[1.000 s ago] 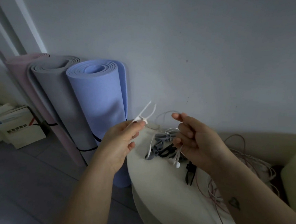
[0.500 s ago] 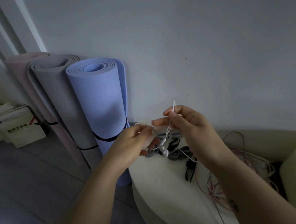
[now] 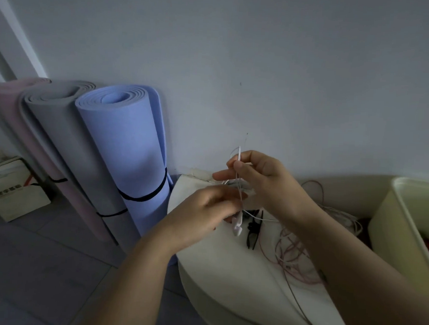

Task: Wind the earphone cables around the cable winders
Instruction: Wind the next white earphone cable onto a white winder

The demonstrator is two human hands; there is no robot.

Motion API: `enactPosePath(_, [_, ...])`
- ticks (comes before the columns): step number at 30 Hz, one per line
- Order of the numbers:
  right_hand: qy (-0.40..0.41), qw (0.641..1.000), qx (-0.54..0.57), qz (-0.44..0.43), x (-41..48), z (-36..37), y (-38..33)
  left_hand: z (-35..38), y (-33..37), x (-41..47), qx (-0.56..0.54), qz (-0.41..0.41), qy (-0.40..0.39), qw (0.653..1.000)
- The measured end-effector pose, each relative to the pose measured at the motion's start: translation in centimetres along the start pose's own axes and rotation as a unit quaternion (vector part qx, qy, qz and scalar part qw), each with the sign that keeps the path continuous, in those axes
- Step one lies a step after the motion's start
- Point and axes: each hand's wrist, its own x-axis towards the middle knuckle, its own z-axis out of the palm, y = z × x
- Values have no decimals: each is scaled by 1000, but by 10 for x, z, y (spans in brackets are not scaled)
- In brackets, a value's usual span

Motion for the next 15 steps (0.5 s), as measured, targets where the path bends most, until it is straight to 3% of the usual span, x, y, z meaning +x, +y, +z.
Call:
enactPosePath(7, [56, 993, -96, -35, -22, -20, -3, 27, 9, -1, 41, 24, -10, 999])
enactPosePath(15, [107, 988, -99, -49, -39, -34, 1, 48, 9, -2, 46, 34, -24, 998])
